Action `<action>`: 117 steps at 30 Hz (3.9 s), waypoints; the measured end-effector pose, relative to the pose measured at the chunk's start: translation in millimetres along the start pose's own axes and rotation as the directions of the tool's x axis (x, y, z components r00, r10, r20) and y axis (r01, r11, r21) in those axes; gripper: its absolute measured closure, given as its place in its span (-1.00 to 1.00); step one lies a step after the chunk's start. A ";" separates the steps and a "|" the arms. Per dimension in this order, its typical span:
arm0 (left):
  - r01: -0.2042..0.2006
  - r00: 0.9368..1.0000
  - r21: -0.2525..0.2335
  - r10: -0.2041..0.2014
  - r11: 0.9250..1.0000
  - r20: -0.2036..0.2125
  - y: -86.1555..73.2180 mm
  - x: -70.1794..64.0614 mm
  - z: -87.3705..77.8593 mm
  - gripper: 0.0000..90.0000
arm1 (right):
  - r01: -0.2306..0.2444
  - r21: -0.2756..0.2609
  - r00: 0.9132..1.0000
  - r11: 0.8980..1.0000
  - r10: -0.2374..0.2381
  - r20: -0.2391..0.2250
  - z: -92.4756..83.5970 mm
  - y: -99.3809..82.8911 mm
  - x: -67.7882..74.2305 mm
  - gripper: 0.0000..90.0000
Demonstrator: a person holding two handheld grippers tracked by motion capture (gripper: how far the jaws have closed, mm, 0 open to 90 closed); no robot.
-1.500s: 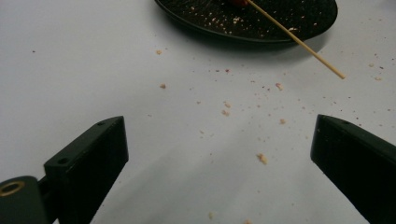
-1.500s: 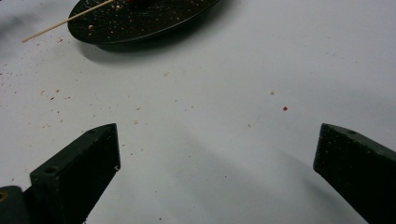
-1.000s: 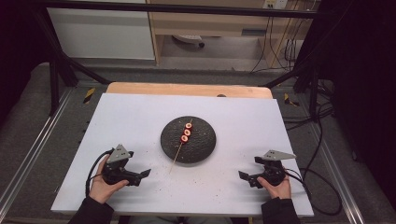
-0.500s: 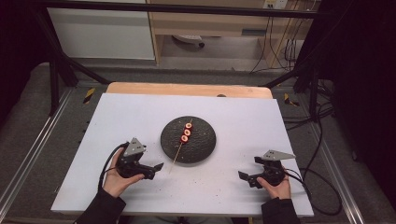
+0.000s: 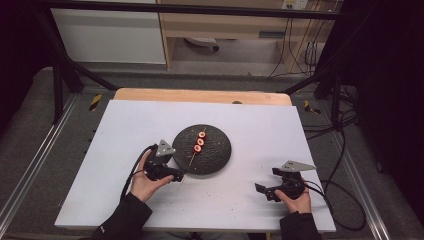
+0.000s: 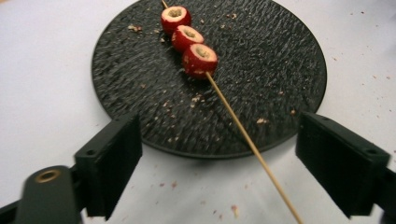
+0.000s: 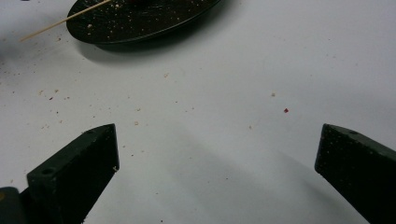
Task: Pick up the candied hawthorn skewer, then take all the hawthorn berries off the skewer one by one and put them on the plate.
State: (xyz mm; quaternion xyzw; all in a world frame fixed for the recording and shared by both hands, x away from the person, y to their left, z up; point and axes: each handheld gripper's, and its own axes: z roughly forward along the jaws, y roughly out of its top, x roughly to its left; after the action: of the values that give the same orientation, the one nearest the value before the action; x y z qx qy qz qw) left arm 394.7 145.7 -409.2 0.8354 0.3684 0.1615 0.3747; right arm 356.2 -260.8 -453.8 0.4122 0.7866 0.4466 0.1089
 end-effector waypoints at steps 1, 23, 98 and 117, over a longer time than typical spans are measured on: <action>-0.001 1.000 0.007 0.001 1.000 -0.006 1.4 -1.0 3.2 -0.51 | -0.002 0.000 1.000 1.000 0.002 -0.002 0.1 0.1 0.1 -0.98; 0.074 0.997 0.172 -0.068 0.982 -0.039 19.7 -8.2 45.6 0.54 | -0.003 -0.002 1.000 1.000 0.003 -0.008 0.3 0.4 0.0 -0.98; 0.082 0.992 -0.178 -0.063 0.981 0.108 -60.8 3.6 -46.2 0.96 | -0.031 -0.057 0.997 0.998 0.027 -0.069 18.4 21.9 32.7 -0.98; 0.076 0.989 -0.196 -0.048 0.978 0.141 -59.6 -2.7 -47.4 0.96 | -0.007 -0.087 0.994 0.996 -0.002 -0.112 46.2 66.5 74.7 -0.97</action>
State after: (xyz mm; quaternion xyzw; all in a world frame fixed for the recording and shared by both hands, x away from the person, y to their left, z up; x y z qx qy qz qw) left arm 337.5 194.5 -422.0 0.7903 0.3498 0.1291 0.4862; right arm 370.2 -159.4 -413.0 0.3822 0.7707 0.5032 0.0818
